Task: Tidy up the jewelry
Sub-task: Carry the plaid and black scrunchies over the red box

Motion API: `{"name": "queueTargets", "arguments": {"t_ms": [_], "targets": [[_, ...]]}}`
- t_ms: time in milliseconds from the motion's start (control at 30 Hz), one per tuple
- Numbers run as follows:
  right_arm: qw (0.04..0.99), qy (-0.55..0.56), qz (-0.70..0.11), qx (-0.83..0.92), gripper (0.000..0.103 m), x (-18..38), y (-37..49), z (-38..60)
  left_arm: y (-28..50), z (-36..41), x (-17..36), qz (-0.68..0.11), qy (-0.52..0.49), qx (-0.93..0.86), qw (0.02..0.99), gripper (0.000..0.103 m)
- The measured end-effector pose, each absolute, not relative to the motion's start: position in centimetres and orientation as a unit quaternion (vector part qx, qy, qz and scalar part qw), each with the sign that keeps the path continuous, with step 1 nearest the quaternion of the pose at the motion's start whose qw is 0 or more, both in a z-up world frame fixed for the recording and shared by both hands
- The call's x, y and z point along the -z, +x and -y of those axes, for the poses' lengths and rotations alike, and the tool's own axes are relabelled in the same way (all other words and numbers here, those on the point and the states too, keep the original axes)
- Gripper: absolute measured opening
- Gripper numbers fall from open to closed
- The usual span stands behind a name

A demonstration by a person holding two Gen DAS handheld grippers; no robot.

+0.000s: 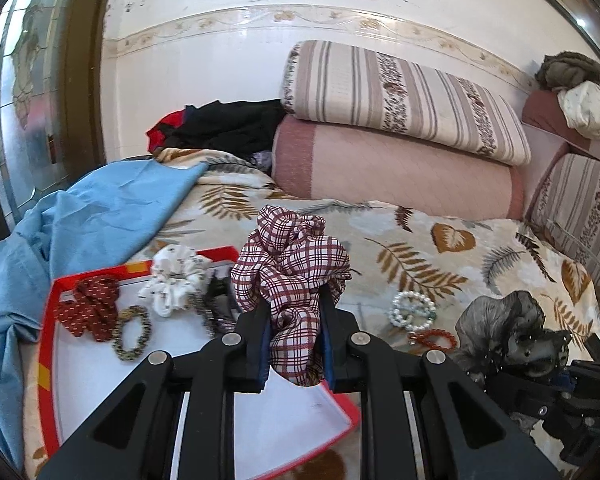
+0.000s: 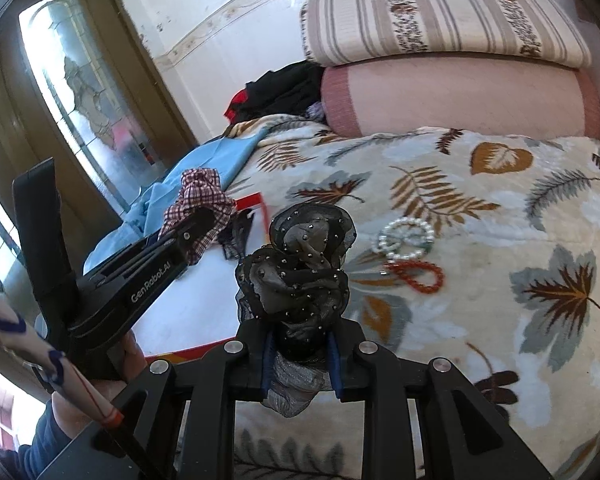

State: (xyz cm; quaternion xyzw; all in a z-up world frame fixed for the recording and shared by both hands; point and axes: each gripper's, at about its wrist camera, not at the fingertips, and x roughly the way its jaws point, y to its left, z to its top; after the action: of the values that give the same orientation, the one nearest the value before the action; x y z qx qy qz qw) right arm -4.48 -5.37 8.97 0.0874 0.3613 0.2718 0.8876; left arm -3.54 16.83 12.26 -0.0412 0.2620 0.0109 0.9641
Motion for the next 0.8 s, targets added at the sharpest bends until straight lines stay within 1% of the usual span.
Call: {"name": "queueTargets", "arguments": {"t_ms": [533,800], "targets": [[0.874,0.046,-0.363,-0.321,0.026,-9.9,-3.9,-3.2,-5.5,-24.7,-11.7,-0.267,-0.076,-0.077,0.958,0.018],[0.866,0.032,-0.372,-0.332,0.026,-9.5,-3.1,-6.7,-5.5,-26.9,-11.1,-0.284,-0.085,-0.11,0.949,0.018]]}}
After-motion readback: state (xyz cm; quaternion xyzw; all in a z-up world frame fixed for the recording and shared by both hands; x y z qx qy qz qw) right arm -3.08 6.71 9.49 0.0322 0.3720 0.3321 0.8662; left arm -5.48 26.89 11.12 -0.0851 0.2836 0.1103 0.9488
